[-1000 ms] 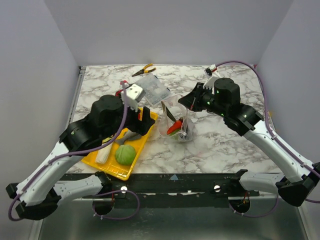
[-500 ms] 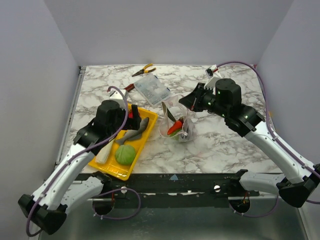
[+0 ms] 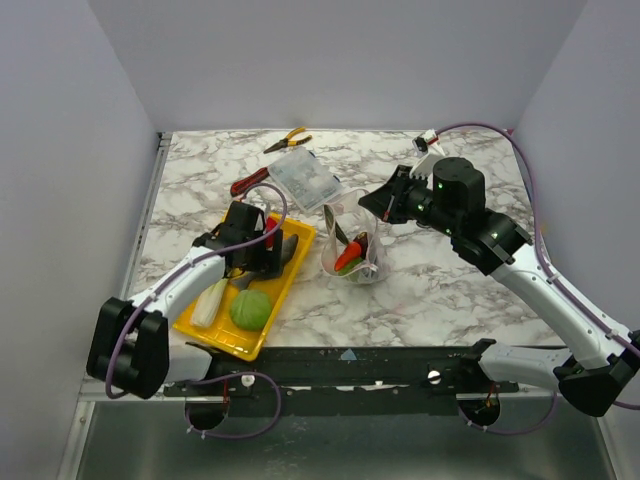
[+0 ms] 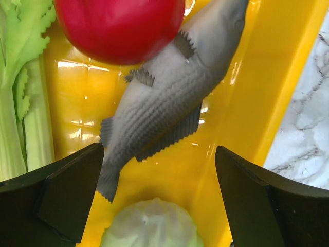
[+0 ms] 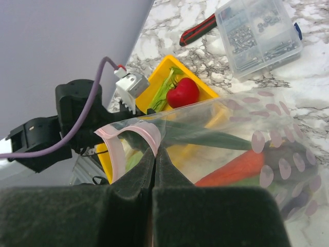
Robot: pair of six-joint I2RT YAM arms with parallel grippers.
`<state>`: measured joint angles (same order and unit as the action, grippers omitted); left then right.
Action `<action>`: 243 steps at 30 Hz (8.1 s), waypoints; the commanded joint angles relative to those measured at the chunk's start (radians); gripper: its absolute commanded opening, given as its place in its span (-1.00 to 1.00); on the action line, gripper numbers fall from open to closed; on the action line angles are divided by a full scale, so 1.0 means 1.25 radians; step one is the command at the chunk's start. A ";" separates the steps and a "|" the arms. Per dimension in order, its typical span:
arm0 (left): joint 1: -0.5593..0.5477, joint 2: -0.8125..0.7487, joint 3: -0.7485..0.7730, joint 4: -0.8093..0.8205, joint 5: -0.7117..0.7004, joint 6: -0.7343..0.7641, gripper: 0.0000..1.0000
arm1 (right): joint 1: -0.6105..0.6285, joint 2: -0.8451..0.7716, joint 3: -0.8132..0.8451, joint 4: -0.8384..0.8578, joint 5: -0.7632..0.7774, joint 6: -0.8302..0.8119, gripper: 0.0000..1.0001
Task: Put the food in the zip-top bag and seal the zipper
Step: Pick up the fake fish from the bin, then place the fake fish in the zipper food storage bag, then pick up the fake fruit from the bin, then place the fake fruit in the zipper food storage bag.
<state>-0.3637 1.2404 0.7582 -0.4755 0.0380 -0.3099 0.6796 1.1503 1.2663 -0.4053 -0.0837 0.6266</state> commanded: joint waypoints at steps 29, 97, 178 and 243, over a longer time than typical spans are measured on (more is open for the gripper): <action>0.010 0.253 0.040 0.041 0.106 -0.259 -0.01 | 0.002 -0.028 0.014 0.008 0.005 -0.027 -0.99; -0.440 0.278 0.984 -0.874 -0.318 -0.122 -1.00 | 0.014 0.077 0.083 0.045 0.177 -0.127 -0.99; 0.139 -0.168 0.035 0.074 0.092 -0.382 0.97 | 0.057 0.008 0.019 0.019 0.224 -0.083 -0.99; 0.125 -0.434 -0.175 0.258 0.140 -0.447 -0.07 | 0.057 0.014 -0.014 0.058 0.216 -0.102 -0.99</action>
<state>-0.1654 0.7750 0.4976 -0.0296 0.2825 -0.9661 0.7471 1.1965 1.2667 -0.3714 0.1749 0.4973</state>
